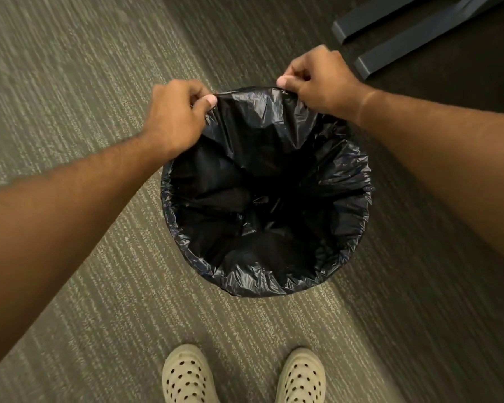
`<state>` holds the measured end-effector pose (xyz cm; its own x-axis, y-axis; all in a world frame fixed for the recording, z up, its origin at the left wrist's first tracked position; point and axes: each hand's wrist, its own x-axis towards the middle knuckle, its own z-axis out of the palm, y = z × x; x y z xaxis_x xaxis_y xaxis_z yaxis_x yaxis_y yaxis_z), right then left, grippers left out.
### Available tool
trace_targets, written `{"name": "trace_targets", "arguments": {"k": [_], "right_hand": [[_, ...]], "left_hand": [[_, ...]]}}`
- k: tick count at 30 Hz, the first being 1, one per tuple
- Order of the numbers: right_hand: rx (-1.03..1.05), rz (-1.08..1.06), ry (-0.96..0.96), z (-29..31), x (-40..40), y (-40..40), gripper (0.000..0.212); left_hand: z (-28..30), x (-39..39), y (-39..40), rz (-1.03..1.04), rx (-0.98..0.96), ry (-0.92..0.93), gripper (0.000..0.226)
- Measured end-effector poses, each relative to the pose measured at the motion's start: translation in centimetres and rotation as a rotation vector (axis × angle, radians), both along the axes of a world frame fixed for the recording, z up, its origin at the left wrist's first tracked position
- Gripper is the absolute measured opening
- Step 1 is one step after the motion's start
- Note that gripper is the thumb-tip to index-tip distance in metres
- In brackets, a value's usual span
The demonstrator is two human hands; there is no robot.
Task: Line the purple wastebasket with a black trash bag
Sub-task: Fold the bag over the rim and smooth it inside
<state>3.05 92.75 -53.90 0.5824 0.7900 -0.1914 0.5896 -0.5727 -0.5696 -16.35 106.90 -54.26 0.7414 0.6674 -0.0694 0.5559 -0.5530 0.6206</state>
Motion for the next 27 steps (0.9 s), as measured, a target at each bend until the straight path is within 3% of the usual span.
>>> {"name": "trace_targets", "arguments": {"k": [5,9,17,23,27], "right_hand": [[0.017,-0.085,0.091,-0.2,0.5,0.9,0.026],[-0.002,0.092,0.156,0.2,0.0,0.5,0.015],[0.074,0.067,0.048,1.0,0.1,0.3,0.012],[0.124,-0.157,0.284,0.4,0.8,1.5,0.028],[0.02,-0.236,0.441,-0.2,1.4,1.2,0.03]], "left_hand": [[-0.3,0.8,0.8,0.166,-0.209,-0.074,0.025],[0.1,0.4,1.1,0.14,-0.304,-0.119,0.026],[0.8,0.4,1.3,0.156,-0.407,-0.172,0.023],[1.1,1.3,1.4,0.223,-0.502,-0.174,0.024],[0.2,1.3,1.3,0.26,-0.49,-0.132,0.017]]}}
